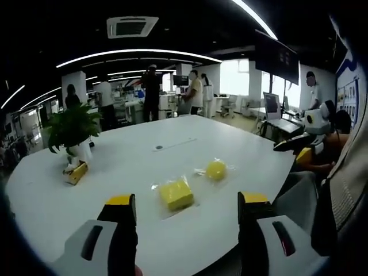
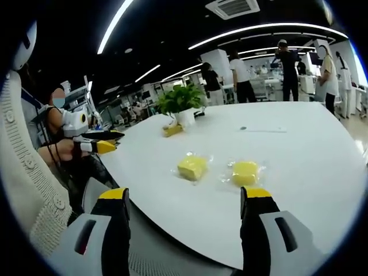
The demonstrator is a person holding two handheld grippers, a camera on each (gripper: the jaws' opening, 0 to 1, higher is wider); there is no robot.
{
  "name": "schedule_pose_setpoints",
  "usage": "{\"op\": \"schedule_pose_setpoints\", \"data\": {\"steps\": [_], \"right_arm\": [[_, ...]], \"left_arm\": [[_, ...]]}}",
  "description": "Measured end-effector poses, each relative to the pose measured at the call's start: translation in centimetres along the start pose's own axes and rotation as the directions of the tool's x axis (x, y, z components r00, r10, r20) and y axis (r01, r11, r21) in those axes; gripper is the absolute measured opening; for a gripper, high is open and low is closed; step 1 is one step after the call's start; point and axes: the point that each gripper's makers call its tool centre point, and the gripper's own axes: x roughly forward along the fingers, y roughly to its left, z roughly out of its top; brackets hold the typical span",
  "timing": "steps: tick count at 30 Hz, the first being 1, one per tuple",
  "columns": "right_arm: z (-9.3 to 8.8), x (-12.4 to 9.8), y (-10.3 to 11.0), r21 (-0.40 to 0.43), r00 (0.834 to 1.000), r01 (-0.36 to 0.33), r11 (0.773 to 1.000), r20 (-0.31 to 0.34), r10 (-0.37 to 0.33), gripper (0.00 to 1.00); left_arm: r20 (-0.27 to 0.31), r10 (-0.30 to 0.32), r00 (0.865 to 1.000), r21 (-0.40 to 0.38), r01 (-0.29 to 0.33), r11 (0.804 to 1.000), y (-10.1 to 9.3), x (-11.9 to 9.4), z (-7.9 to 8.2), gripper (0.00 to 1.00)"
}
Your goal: Compare the silicone blocks by pressing each to a similar depth, holding the contact briefly, and releasing to observe deformation and rebound differences across the visible hardness samples.
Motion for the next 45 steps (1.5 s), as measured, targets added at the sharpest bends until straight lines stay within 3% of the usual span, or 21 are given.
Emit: {"op": "schedule_pose_setpoints", "data": {"steps": [11,16,22,25,26,31,39,45], "right_arm": [[0.1,0.1,0.2,-0.014,1.0,-0.002,1.0,-0.004,0.002,0.72],[0.0,0.4,0.4,-0.021,1.0,-0.007,1.0,-0.008,0.007,0.72],[0.3,0.6,0.5,-0.022,1.0,-0.006,1.0,-0.002,0.006,0.72],[0.5,0.6,0.3,-0.024,1.0,0.0,1.0,0.0,0.0,0.72],[0.5,0.6,0.2,-0.024,1.0,0.002,1.0,0.0,-0.002,0.72],[0.9,0.8,-0.4,-0.019,1.0,0.015,1.0,0.0,-0.015,0.72],[1.5,1.3,-1.4,-0.02,0.999,0.033,0.999,-0.009,-0.034,0.72],[1.8,1.6,-2.1,-0.012,0.999,0.048,0.999,-0.017,-0.048,0.72]], "left_arm": [[-0.027,-0.007,1.0,0.029,0.008,1.0,-0.1,-0.6,0.3,0.73],[0.016,-0.086,0.996,-0.122,0.088,0.989,-0.9,-0.7,1.3,0.7],[0.0,-0.105,0.994,-0.104,0.104,0.989,-0.4,-0.4,2.4,0.73],[0.024,-0.106,0.994,-0.15,0.108,0.983,0.0,-0.1,3.5,0.76],[0.057,-0.115,0.992,-0.19,0.123,0.974,0.2,0.1,4.5,0.76],[0.103,-0.136,0.985,-0.221,0.155,0.963,1.5,1.3,6.8,0.75],[0.101,-0.159,0.982,-0.197,0.177,0.964,3.8,4.3,8.8,0.77],[0.077,-0.197,0.977,-0.189,0.209,0.96,4.5,6.7,9.3,0.77]]}}
